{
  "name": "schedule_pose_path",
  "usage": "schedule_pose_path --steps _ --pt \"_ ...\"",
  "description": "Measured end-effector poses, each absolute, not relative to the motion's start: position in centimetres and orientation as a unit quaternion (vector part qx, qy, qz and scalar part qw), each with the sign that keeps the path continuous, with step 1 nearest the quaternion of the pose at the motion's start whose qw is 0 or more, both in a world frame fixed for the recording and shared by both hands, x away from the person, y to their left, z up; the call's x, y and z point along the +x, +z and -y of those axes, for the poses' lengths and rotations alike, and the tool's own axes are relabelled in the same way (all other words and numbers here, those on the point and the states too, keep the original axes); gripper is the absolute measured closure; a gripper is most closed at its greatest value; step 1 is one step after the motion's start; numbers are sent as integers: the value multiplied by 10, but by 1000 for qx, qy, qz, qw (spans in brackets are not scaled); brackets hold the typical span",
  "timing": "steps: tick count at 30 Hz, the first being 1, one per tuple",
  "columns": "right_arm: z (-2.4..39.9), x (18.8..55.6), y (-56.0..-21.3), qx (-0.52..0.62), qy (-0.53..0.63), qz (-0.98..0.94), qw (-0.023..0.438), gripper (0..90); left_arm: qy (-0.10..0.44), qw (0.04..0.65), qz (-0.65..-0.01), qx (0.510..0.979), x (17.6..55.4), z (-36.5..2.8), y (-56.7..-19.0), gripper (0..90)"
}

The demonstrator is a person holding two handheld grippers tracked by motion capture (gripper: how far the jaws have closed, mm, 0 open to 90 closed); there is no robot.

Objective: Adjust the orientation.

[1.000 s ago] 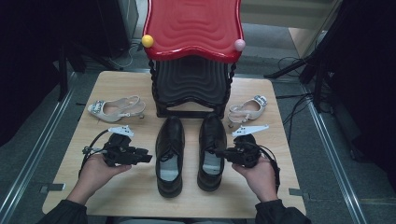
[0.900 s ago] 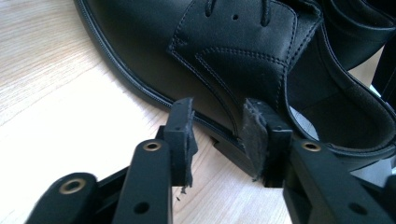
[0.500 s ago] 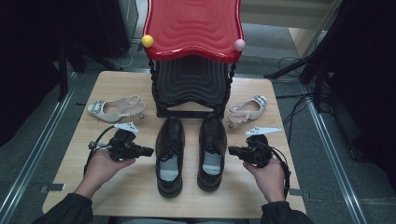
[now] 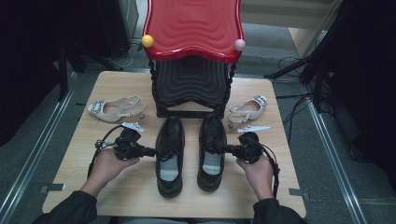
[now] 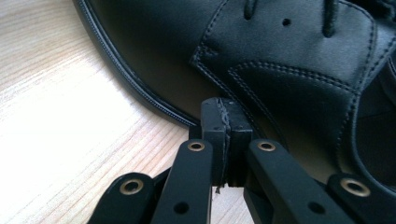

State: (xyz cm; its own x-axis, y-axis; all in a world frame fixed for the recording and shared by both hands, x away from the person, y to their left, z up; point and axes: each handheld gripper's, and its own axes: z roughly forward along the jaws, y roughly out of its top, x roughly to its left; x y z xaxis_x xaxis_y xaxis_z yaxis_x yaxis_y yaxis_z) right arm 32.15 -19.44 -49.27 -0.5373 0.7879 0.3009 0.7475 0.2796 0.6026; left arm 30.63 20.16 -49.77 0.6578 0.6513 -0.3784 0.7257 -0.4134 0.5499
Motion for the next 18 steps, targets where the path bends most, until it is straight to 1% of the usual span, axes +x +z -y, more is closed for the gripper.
schedule_pose_path --steps 7,18 --pt "191 323 -493 477 359 -802 31 900 -48 350 -408 842 306 -200 -498 900" --pt "173 328 -493 450 360 -817 16 900 -43 350 -408 842 303 -201 -500 900"
